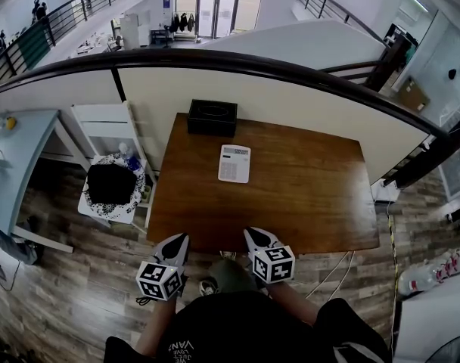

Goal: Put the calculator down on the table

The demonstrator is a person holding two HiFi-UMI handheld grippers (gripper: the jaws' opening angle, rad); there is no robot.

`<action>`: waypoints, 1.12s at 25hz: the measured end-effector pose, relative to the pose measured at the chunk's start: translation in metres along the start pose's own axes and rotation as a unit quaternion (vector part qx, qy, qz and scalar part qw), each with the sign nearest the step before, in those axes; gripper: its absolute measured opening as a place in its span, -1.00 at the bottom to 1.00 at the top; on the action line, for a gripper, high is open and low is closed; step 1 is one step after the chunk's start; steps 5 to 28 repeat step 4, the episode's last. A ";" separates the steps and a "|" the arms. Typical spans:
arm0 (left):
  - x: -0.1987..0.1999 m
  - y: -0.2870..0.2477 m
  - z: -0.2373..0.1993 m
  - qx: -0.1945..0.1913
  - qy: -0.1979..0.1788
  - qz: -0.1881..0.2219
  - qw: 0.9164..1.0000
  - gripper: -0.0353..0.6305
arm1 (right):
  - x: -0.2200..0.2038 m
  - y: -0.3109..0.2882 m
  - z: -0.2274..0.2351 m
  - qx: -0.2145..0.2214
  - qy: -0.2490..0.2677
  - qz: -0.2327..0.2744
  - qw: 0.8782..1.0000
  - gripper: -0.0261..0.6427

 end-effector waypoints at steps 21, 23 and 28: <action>-0.002 0.001 0.000 0.004 0.001 -0.001 1.000 -0.86 | 0.001 0.001 -0.001 0.004 0.001 0.002 1.000 -0.87; -0.002 0.001 0.000 0.004 0.001 -0.001 1.000 -0.86 | 0.001 0.001 -0.001 0.004 0.001 0.002 1.000 -0.87; -0.002 0.001 0.000 0.004 0.001 -0.001 1.000 -0.86 | 0.001 0.001 -0.001 0.004 0.001 0.002 1.000 -0.87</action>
Point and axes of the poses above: the fingertips, and each gripper's own axes: y backward along the fingers, z to its right, x out of its top, the point moved 2 cm from there along y, backward along the fingers, and after that the axes turned 8 degrees about z, right-handed, at the moved point
